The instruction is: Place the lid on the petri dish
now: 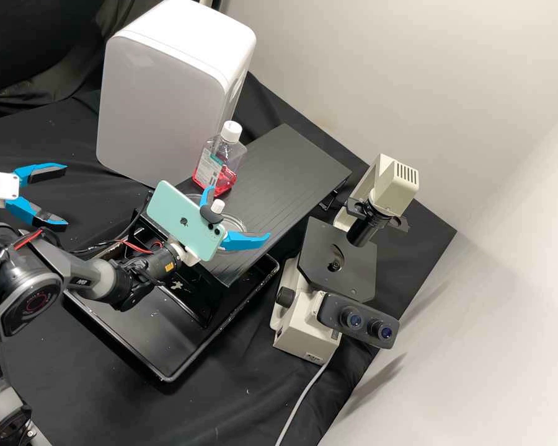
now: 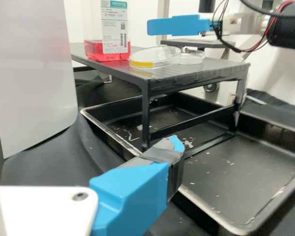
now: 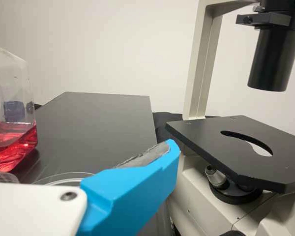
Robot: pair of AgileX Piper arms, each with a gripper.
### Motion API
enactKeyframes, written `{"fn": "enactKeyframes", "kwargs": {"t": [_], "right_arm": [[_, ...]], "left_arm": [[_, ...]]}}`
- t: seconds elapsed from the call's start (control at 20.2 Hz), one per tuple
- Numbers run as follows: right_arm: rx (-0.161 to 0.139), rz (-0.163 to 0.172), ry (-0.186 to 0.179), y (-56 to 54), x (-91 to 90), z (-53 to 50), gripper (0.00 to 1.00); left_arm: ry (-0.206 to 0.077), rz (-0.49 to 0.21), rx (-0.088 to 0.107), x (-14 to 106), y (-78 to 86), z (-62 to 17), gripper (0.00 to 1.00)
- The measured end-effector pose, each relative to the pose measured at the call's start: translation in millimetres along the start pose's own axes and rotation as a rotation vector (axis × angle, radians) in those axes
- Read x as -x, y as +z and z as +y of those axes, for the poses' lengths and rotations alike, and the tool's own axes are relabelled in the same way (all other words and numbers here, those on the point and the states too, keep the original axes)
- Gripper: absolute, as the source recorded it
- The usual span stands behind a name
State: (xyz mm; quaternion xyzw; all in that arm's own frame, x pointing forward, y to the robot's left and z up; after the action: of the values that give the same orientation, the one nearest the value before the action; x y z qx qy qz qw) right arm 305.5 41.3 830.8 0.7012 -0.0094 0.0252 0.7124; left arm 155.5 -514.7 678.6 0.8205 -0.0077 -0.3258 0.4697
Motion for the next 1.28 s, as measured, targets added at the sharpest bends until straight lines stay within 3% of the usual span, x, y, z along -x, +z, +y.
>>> {"fn": "enactKeyframes", "kwargs": {"t": [0.1, 0.3, 0.64, 0.89, 1.04, 1.19, 1.28], "right_arm": [[0.000, 0.000, 0.000, 0.0, 0.0, 0.0, 1.00], [0.000, 0.000, 0.000, 0.0, 0.0, 0.0, 1.00], [-0.001, 0.002, -0.005, 0.2, 7.3, -2.7, 1.00], [0.009, 0.096, 0.006, -18.9, 23.1, -7.2, 1.00], [0.058, 0.147, -0.011, -29.0, 30.0, -18.4, 1.00], [0.104, 0.170, -0.047, -35.7, 36.0, -30.7, 1.00], [0.123, 0.185, -0.044, -37.3, 39.0, -36.2, 1.00]], "left_arm": [[-0.005, -0.012, 0.013, -0.2, 0.4, -0.4, 1.00], [-0.018, -0.034, 0.001, -0.7, 2.1, -2.4, 1.00], [-0.023, -0.034, -0.001, -0.9, 2.0, -3.3, 1.00], [-0.023, -0.034, -0.001, -0.9, 2.0, -3.3, 1.00], [-0.023, -0.034, -0.001, -0.9, 2.0, -3.3, 1.00], [-0.023, -0.034, -0.001, -0.9, 2.0, -3.3, 1.00], [-0.023, -0.034, 0.000, -0.9, 2.2, -3.4, 1.00]]}}
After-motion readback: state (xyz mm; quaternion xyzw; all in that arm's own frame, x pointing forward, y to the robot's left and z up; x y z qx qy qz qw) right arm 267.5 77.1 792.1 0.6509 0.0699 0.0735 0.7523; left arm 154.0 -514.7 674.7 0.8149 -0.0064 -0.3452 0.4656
